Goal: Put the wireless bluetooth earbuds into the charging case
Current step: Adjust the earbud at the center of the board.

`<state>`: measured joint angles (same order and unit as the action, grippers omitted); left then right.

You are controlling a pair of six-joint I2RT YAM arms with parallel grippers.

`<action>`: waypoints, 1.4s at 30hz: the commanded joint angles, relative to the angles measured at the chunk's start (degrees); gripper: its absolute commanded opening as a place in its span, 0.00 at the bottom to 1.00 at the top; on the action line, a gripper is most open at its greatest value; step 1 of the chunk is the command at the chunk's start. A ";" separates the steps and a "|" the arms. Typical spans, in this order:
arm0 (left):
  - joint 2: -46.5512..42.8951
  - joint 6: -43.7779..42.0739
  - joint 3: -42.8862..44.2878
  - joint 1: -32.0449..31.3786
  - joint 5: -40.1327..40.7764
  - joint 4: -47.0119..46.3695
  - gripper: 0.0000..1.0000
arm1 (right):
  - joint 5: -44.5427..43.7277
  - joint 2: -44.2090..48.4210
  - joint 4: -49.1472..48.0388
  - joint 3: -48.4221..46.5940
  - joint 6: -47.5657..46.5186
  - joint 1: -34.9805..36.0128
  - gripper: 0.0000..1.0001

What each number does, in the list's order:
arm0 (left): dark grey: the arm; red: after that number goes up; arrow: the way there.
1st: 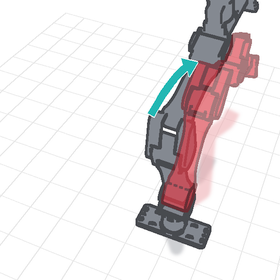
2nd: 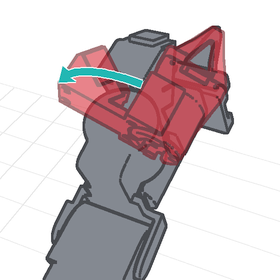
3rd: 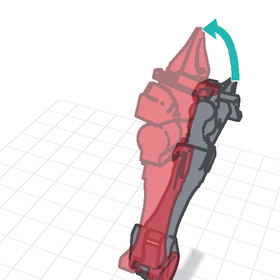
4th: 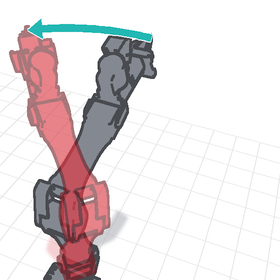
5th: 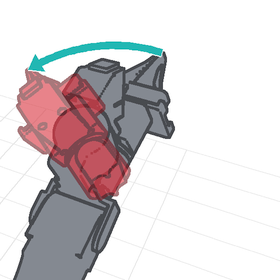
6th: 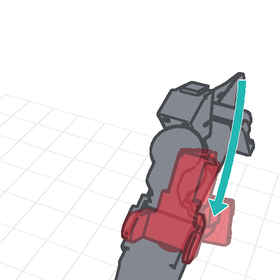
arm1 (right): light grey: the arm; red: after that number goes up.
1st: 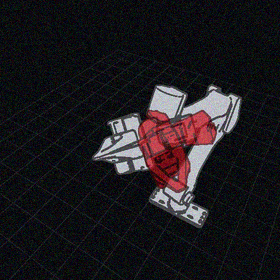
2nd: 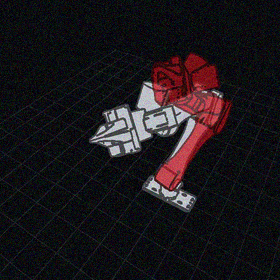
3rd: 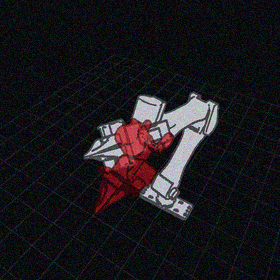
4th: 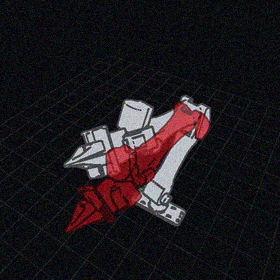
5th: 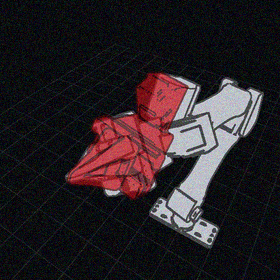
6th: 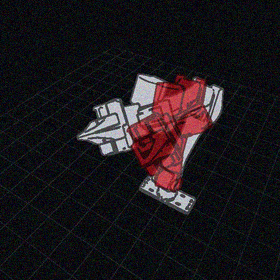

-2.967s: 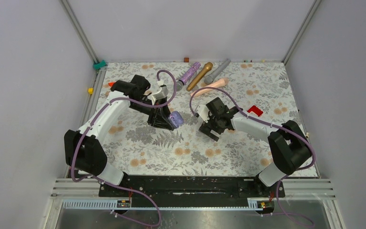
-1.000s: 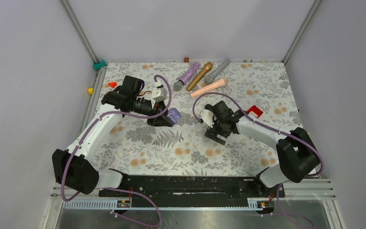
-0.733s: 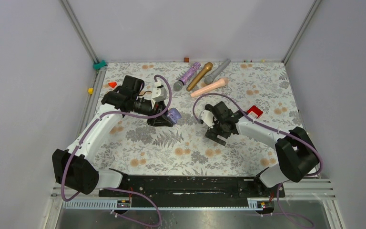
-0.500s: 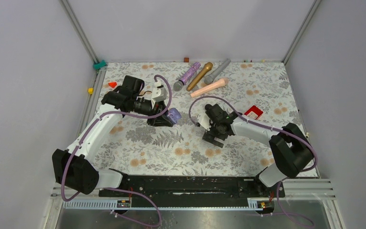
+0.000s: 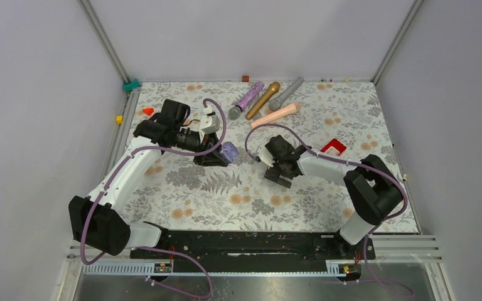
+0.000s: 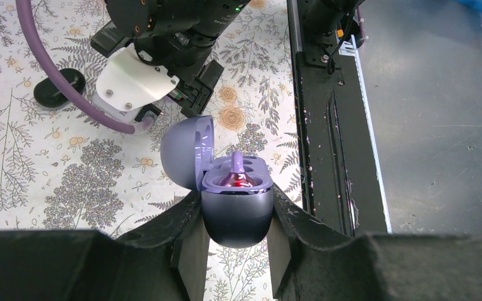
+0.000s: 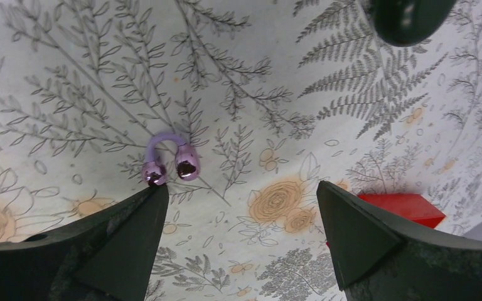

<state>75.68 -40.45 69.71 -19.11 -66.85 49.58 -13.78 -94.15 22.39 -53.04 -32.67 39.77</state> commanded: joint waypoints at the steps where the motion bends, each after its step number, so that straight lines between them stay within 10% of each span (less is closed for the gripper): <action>1: -1.37 -0.34 -0.10 0.31 -0.14 -1.70 0.00 | -6.40 -1.29 -3.70 -1.92 -1.13 0.48 0.97; 22: -1.63 -0.47 -0.16 0.36 -0.08 -1.72 0.00 | -3.64 1.79 0.32 -9.74 -2.30 -3.21 0.92; 42: -1.90 -0.38 -0.17 0.32 0.11 -1.74 0.00 | 20.86 8.57 4.45 -1.34 -6.97 -3.15 0.40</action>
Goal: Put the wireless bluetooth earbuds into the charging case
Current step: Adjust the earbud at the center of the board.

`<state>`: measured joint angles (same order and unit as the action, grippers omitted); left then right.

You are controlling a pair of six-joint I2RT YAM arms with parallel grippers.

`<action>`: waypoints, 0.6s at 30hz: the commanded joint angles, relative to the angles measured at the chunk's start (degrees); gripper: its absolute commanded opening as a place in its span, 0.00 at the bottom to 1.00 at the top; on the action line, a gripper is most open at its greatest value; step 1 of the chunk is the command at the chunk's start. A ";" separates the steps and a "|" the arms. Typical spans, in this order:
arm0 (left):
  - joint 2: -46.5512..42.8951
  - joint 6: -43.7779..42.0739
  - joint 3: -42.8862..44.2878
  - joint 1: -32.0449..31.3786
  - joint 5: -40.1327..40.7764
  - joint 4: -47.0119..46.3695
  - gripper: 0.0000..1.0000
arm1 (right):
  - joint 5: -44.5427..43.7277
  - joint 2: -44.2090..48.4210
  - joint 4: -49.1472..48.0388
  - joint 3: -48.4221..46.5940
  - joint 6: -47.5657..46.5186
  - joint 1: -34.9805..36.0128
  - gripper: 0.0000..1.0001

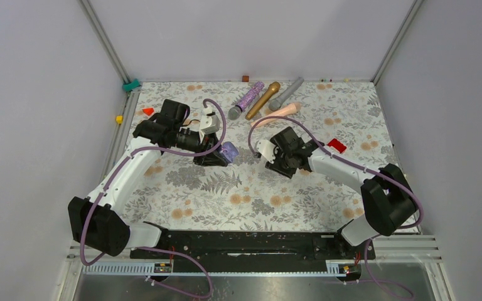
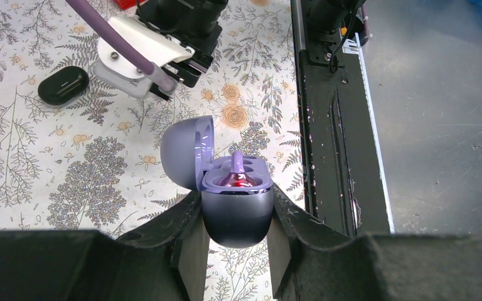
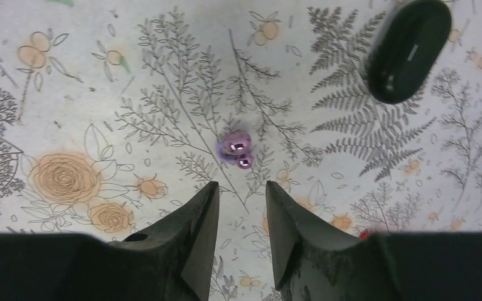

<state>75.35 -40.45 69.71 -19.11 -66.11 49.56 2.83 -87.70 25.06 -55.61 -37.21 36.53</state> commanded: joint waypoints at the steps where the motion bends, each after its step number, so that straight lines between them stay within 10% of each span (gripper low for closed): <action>1: -1.61 -0.38 -0.14 0.32 -0.61 -1.72 0.00 | 4.13 2.51 1.57 1.89 -3.33 0.11 0.40; 12: -1.53 -0.29 -0.06 0.36 -0.76 -1.73 0.00 | 5.56 7.31 -8.34 13.37 -21.26 0.36 0.61; 18: -1.52 -0.23 0.07 0.31 -0.54 -1.67 0.00 | 9.12 9.70 -15.45 18.66 -27.78 0.35 0.54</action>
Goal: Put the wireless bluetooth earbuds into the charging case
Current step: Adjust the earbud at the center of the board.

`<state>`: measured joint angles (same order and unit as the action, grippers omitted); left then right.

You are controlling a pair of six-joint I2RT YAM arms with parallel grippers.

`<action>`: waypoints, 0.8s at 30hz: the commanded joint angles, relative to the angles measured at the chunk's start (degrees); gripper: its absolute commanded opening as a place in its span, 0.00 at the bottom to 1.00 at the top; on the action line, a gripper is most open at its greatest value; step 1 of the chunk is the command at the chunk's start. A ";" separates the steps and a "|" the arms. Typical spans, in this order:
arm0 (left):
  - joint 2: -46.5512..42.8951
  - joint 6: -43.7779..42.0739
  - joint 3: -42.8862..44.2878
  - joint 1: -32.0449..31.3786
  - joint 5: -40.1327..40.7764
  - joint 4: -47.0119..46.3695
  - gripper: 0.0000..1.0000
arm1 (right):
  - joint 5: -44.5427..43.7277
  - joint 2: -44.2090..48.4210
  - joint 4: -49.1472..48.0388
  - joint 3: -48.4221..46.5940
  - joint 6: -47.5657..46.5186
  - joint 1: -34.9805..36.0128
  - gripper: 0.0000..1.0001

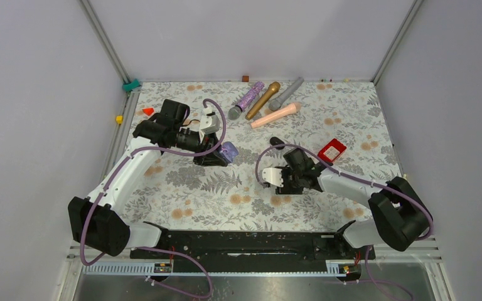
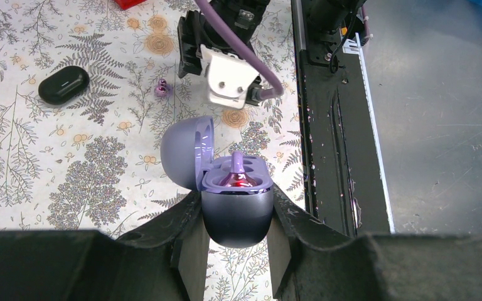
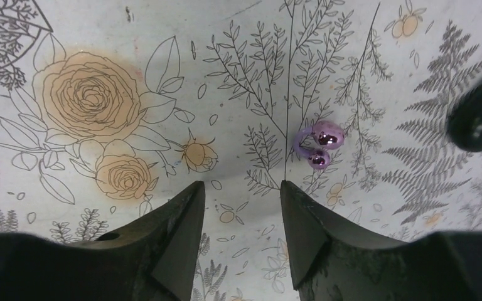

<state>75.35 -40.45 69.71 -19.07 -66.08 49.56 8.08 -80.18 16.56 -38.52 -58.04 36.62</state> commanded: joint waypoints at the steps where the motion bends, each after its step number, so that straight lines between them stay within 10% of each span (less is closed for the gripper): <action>1: -1.52 -0.18 0.06 0.31 -0.56 -1.71 0.00 | 4.07 2.37 -8.04 2.32 -7.38 0.27 0.53; 24: -1.59 -0.32 -0.04 0.36 0.13 -1.71 0.00 | 4.52 -2.40 -13.49 2.74 -7.23 0.16 0.54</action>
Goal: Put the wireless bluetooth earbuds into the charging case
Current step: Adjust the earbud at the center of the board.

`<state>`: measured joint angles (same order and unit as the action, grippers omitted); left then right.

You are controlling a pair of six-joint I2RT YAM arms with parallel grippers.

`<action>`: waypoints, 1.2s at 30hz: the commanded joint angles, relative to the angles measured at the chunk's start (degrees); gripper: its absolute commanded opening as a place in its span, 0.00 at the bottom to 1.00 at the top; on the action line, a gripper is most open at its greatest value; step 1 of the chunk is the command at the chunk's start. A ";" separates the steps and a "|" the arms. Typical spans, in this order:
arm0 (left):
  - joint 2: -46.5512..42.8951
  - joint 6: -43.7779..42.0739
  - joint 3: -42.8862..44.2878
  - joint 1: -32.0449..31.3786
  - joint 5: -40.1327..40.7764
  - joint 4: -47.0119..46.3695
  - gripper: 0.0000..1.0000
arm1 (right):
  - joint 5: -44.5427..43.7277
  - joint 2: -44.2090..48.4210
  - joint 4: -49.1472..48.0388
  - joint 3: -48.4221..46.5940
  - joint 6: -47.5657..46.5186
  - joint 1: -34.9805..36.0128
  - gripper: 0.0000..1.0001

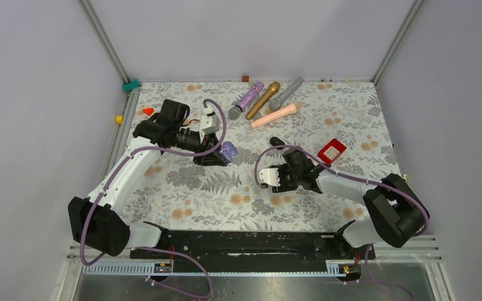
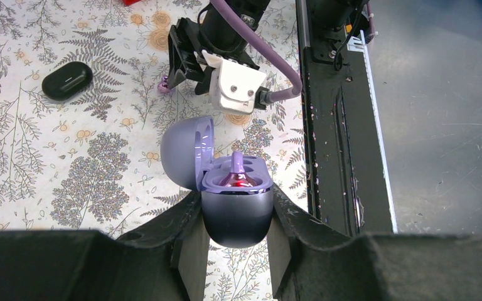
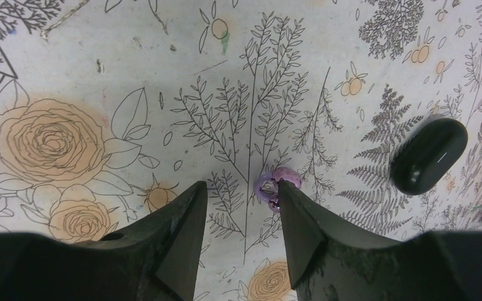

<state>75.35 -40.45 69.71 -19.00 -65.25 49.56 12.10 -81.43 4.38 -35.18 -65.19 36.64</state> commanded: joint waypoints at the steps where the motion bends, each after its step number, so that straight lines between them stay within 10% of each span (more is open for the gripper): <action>1: -1.61 -0.33 -0.10 0.33 -0.72 -1.74 0.00 | 0.32 -1.45 -1.31 -0.78 0.05 0.13 0.54; 36: -1.52 -0.36 -0.36 0.47 -0.81 -1.68 0.00 | -5.13 -3.10 6.63 -10.88 8.44 -2.93 0.42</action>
<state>75.35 -40.45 69.71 -19.00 -65.25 49.56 5.21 -87.90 4.14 -40.82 -61.21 35.79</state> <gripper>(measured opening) 0.336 0.415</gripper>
